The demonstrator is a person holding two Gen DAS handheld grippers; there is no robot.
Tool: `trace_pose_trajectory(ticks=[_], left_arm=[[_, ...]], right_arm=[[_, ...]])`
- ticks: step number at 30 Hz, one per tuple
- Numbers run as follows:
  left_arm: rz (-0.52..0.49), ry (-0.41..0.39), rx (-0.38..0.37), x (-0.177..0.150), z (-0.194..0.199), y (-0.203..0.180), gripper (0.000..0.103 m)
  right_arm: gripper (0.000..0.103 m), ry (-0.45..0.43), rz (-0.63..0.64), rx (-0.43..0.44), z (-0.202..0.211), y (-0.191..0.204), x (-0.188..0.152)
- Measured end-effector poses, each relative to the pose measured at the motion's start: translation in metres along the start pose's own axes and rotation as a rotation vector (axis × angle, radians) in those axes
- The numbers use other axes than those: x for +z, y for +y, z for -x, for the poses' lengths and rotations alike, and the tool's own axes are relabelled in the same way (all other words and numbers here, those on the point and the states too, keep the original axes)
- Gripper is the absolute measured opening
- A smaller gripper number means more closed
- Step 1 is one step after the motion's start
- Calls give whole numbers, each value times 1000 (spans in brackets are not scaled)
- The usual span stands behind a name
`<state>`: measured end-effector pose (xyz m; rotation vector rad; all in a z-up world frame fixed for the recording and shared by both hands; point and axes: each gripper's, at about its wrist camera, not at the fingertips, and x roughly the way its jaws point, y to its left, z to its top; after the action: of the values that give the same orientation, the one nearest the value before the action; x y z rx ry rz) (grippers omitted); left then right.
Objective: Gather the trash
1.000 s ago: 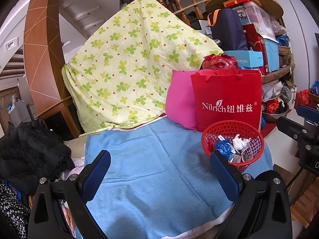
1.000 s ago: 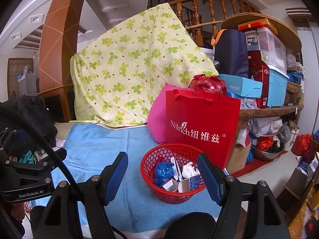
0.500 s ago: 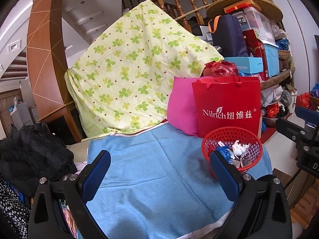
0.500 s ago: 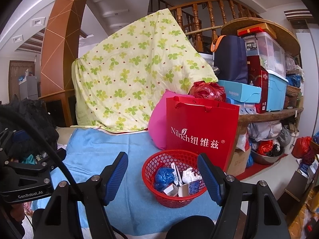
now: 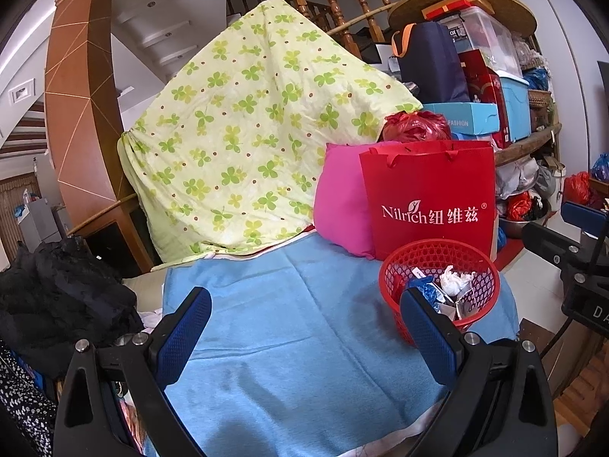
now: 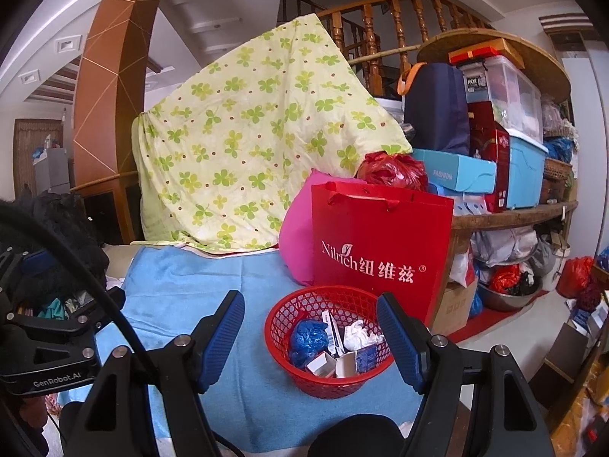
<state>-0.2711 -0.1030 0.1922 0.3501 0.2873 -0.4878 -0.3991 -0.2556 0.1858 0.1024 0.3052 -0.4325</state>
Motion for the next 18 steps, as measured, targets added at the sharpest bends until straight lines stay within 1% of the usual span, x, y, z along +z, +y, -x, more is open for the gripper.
trace_pose_trajectory(ticks=[6, 13, 18], left_arm=[[8, 16, -1, 3, -15, -5, 99], [6, 37, -6, 4, -32, -14, 99], [7, 57, -13, 4, -42, -20, 99]], right_arm=[[75, 30, -17, 9, -20, -11, -1], [75, 39, -42, 37, -37, -17, -4], [75, 54, -53, 38, -48, -24, -9]])
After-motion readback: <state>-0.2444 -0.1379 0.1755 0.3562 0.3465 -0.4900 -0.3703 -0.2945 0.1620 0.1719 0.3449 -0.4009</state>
